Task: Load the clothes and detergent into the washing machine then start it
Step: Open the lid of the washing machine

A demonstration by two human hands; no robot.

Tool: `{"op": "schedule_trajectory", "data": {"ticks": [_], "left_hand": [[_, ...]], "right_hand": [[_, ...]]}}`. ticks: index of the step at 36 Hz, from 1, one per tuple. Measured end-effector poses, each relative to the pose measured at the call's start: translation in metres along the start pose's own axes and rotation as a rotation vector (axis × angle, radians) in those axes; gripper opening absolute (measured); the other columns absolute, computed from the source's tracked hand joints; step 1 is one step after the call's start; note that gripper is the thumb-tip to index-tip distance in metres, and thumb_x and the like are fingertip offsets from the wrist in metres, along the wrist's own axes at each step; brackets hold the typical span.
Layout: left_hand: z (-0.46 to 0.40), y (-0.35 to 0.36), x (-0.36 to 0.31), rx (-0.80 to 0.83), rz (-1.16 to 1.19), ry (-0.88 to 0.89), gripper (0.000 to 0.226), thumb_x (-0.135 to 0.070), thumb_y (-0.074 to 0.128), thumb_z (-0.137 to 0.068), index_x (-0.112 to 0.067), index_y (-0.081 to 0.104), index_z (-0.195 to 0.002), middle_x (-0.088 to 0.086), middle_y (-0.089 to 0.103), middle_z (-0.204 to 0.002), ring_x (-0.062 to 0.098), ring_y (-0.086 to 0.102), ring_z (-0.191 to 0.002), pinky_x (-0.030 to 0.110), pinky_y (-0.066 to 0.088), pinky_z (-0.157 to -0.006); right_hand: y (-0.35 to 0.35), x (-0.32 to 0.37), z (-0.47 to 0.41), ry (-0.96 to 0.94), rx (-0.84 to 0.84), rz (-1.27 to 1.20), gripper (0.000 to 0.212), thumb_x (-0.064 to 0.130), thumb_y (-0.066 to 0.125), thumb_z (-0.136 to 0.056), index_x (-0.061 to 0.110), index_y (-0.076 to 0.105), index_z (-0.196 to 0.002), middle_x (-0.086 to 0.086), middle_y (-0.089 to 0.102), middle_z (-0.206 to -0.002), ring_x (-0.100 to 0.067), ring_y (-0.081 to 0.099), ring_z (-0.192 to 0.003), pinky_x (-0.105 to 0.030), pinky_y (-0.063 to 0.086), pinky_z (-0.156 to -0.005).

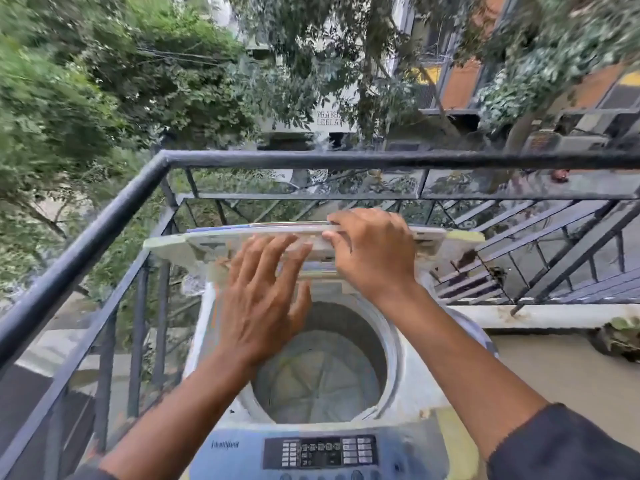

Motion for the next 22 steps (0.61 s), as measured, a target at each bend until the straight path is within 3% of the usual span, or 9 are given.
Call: {"op": "schedule_trajectory", "data": {"ticks": [3, 7, 10, 14, 18, 22], "left_hand": [[0.003, 0.011, -0.001, 0.098, -0.017, -0.022, 0.071, -0.028, 0.074, -0.086, -0.008, 0.054, -0.152, 0.017, 0.049, -0.157, 0.04, 0.044, -0.148, 0.059, 0.035, -0.121], [-0.007, 0.025, 0.002, 0.23, -0.038, -0.064, 0.092, -0.037, 0.069, -0.088, -0.01, 0.027, -0.166, 0.015, 0.023, -0.173, 0.035, 0.016, -0.162, 0.06, 0.022, -0.128], [-0.015, 0.034, 0.006, 0.248, -0.048, -0.071, 0.097, -0.043, 0.064, -0.091, -0.012, 0.014, -0.168, 0.013, 0.012, -0.176, 0.033, 0.005, -0.164, 0.059, 0.015, -0.13], [-0.027, 0.043, 0.012, 0.232, -0.051, -0.069, 0.098, -0.042, 0.064, -0.092, -0.011, 0.013, -0.168, 0.013, 0.009, -0.176, 0.033, 0.002, -0.164, 0.059, 0.014, -0.13], [-0.038, 0.055, 0.02, 0.205, -0.047, -0.06, 0.098, -0.041, 0.063, -0.092, -0.011, 0.01, -0.169, 0.012, 0.007, -0.177, 0.033, 0.001, -0.164, 0.06, 0.015, -0.13], [-0.049, 0.068, 0.028, 0.186, -0.067, -0.038, 0.1, -0.042, 0.062, -0.092, -0.012, 0.006, -0.169, 0.011, 0.002, -0.177, 0.033, -0.001, -0.164, 0.059, 0.014, -0.13]], "right_hand": [[0.003, -0.003, -0.018, 0.021, -0.03, 0.007, 0.022, 0.039, 0.073, -0.089, 0.026, 0.077, -0.107, 0.003, 0.077, -0.098, -0.028, 0.069, -0.092, -0.039, 0.049, -0.086], [0.007, -0.008, -0.036, 0.034, -0.064, 0.006, 0.026, 0.04, 0.07, -0.092, 0.026, 0.075, -0.113, 0.004, 0.076, -0.11, -0.025, 0.066, -0.103, -0.04, 0.046, -0.093], [0.008, -0.007, -0.035, 0.0, -0.158, 0.028, 0.03, 0.03, 0.067, -0.095, 0.021, 0.072, -0.123, 0.001, 0.07, -0.129, -0.025, 0.061, -0.118, -0.043, 0.043, -0.104], [0.013, -0.007, -0.012, -0.102, -0.285, 0.029, 0.038, 0.024, 0.061, -0.096, 0.016, 0.067, -0.133, -0.006, 0.058, -0.146, -0.031, 0.051, -0.135, -0.051, 0.036, -0.114], [0.036, -0.021, 0.004, -0.118, -0.186, 0.103, 0.055, 0.033, 0.059, -0.096, 0.017, 0.054, -0.148, -0.01, 0.041, -0.161, -0.034, 0.037, -0.148, -0.055, 0.024, -0.122], [0.062, -0.042, 0.003, -0.08, -0.058, 0.179, 0.074, 0.043, 0.055, -0.099, 0.021, 0.026, -0.163, -0.007, 0.016, -0.171, -0.033, 0.019, -0.157, -0.056, 0.013, -0.125]]}}
Point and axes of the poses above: each hand's wrist, its own z-axis away from the middle knuckle, its own y-axis out of the palm, x = y × z, the point moved 6 cm from there along -z, towards the middle knuckle
